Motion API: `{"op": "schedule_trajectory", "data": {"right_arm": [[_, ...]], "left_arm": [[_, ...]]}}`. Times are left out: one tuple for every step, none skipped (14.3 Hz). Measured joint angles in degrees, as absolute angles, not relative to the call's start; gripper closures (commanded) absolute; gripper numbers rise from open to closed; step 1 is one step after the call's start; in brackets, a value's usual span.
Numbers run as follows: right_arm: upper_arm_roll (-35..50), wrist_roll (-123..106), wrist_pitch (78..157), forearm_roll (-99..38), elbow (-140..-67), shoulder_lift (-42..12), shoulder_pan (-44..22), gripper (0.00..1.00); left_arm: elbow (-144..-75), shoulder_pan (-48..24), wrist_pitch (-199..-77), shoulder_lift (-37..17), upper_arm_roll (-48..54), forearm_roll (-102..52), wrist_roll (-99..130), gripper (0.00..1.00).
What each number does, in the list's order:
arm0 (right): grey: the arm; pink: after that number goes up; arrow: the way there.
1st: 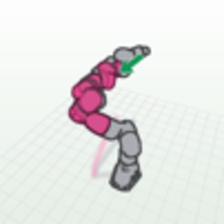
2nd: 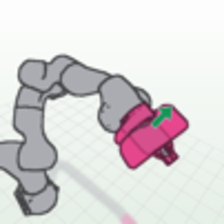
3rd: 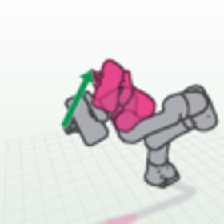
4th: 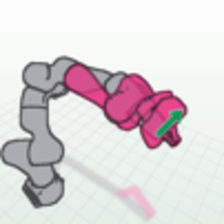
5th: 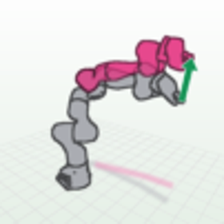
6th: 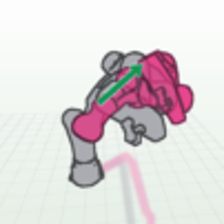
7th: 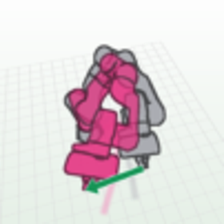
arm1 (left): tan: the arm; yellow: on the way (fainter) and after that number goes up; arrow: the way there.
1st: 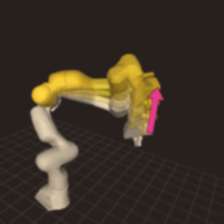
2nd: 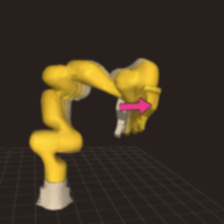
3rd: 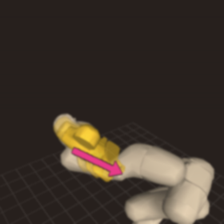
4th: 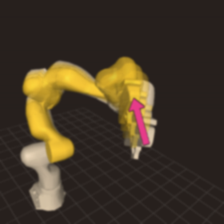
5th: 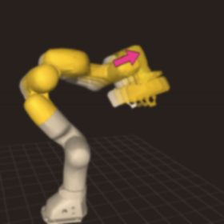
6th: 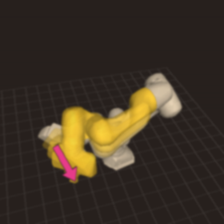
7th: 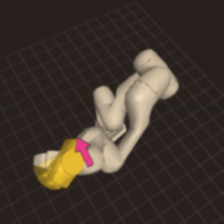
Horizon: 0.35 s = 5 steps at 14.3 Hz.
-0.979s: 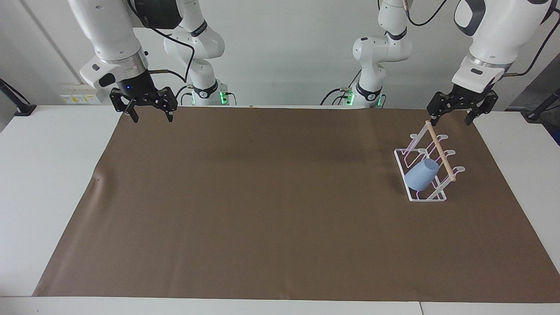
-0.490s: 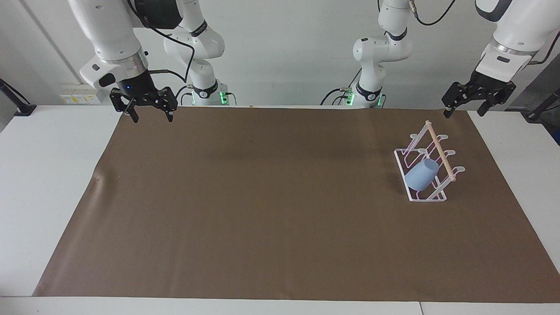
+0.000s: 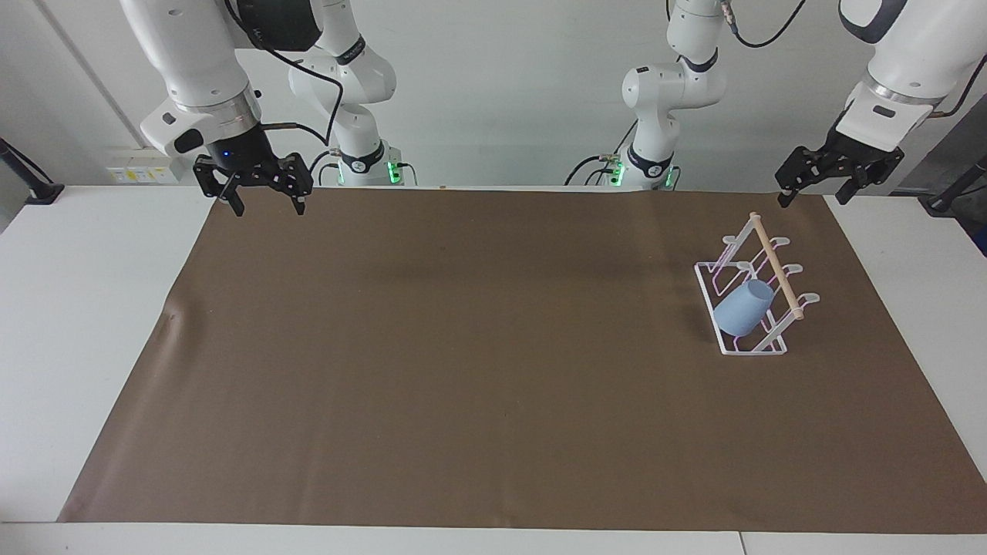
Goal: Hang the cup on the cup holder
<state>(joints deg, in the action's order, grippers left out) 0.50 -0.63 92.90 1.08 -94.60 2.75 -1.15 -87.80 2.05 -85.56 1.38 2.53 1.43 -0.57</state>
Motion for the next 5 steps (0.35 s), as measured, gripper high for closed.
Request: {"op": "schedule_trajectory", "data": {"right_arm": [[0.5, -0.6, 92.9, 1.1, -94.6, 2.8, -1.2, 0.00], [0.5, -0.6, 92.9, 1.1, -94.6, 2.8, -1.2, 0.00], [0.5, -0.6, 92.9, 1.1, -94.6, 2.8, -1.2, 0.00], [0.5, -0.6, 92.9, 1.1, -94.6, 2.8, -1.2, 0.00], [0.5, -0.6, 92.9, 1.1, -94.6, 2.8, -1.2, 0.00]], "left_arm": [[-87.8, 2.1, -85.3, 1.4, 2.6, 1.2, -0.6, 0.00], [-87.8, 2.1, -84.9, 1.4, 2.6, 0.9, -0.6, 0.00], [-87.8, 2.1, -84.4, 1.4, 2.6, 0.7, -0.6, 0.00], [-87.8, 2.1, -84.3, 1.4, 2.6, 0.7, -0.6, 0.00], [-87.8, 2.1, -84.2, 1.4, 2.6, 0.6, -0.6, 0.00]]}}
